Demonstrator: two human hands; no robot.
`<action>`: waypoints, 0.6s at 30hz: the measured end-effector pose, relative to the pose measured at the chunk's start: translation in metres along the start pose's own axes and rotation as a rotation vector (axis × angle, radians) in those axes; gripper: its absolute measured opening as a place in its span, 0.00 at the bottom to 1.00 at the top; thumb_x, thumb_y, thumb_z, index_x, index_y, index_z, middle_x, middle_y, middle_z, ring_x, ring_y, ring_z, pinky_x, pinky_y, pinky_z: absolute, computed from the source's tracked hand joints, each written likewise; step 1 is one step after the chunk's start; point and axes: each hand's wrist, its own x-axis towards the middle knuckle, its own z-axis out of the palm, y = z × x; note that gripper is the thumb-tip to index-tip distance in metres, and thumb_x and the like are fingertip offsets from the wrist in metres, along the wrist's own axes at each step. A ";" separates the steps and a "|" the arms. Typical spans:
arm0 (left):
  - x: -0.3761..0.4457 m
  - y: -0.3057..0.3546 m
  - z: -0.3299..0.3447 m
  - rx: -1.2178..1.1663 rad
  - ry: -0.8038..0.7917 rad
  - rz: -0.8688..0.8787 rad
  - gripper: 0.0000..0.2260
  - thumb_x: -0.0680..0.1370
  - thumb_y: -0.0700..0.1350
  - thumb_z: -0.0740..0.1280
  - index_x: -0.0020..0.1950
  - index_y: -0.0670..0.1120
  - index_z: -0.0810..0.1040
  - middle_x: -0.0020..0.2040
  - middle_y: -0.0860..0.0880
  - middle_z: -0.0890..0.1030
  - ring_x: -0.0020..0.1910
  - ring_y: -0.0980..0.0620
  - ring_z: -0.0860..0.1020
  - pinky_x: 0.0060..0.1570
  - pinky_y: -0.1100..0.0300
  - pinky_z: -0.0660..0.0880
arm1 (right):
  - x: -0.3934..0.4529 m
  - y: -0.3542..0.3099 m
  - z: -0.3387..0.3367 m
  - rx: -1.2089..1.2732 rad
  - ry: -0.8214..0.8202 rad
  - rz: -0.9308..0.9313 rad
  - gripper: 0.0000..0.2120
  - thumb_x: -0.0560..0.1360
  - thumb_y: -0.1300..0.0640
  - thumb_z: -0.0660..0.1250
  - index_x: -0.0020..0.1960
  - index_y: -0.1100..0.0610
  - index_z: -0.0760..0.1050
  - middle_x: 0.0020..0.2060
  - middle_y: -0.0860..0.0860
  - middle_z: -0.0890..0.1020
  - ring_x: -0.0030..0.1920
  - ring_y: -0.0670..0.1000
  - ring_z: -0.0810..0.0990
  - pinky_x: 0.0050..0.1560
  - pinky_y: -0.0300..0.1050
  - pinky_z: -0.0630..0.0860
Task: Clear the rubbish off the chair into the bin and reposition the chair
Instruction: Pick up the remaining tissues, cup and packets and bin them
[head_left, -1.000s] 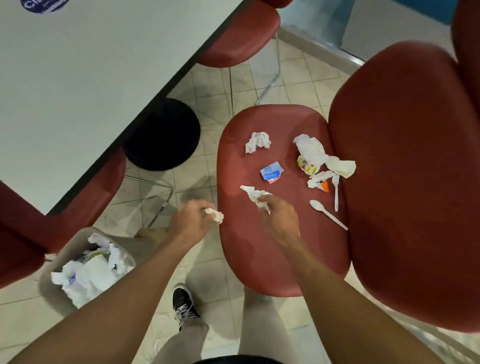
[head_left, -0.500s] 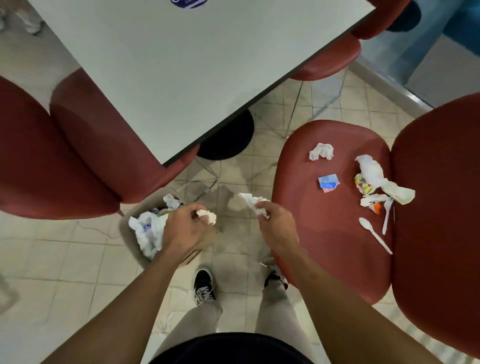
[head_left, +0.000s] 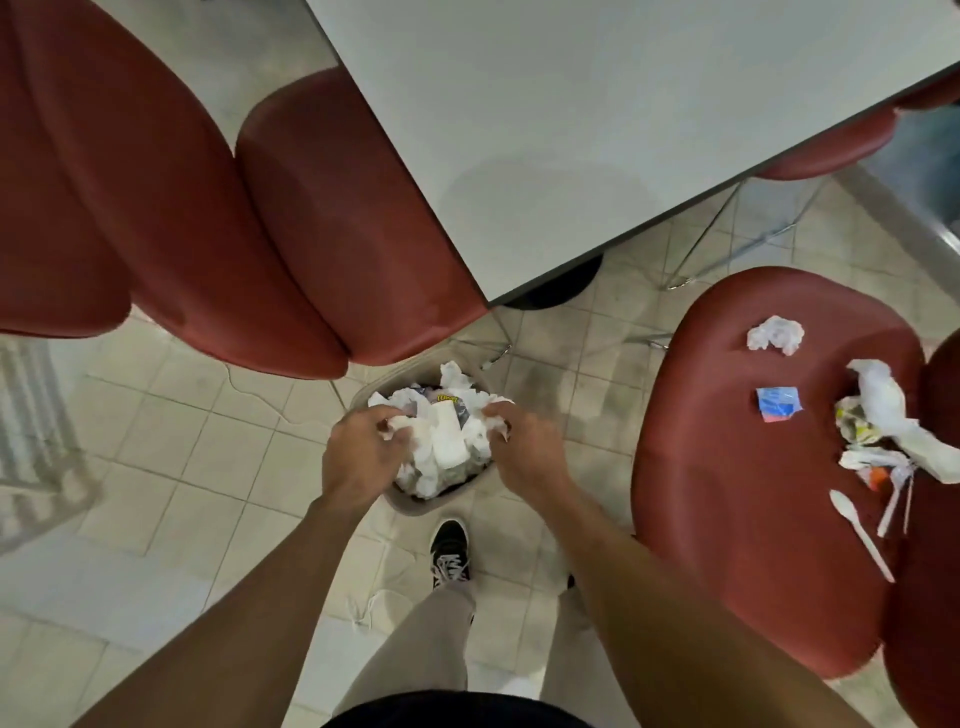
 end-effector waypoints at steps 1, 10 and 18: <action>0.003 -0.005 -0.001 -0.001 -0.008 0.005 0.08 0.72 0.48 0.70 0.50 0.53 0.83 0.44 0.50 0.83 0.44 0.50 0.79 0.45 0.59 0.74 | 0.005 -0.005 0.005 -0.023 -0.005 -0.008 0.18 0.75 0.60 0.62 0.62 0.48 0.76 0.54 0.55 0.81 0.54 0.58 0.79 0.50 0.46 0.74; 0.036 -0.024 0.001 0.081 -0.178 -0.071 0.19 0.71 0.58 0.71 0.59 0.54 0.79 0.49 0.51 0.83 0.54 0.48 0.79 0.49 0.56 0.75 | 0.044 -0.048 0.040 -0.217 -0.081 -0.015 0.24 0.75 0.60 0.60 0.69 0.43 0.69 0.69 0.53 0.68 0.63 0.56 0.75 0.59 0.48 0.72; 0.039 -0.014 -0.007 0.144 -0.178 -0.024 0.23 0.69 0.60 0.72 0.62 0.55 0.77 0.62 0.50 0.76 0.58 0.49 0.76 0.53 0.55 0.73 | 0.033 -0.041 0.031 -0.150 -0.041 0.035 0.21 0.75 0.60 0.60 0.67 0.49 0.72 0.61 0.56 0.70 0.56 0.59 0.77 0.54 0.50 0.76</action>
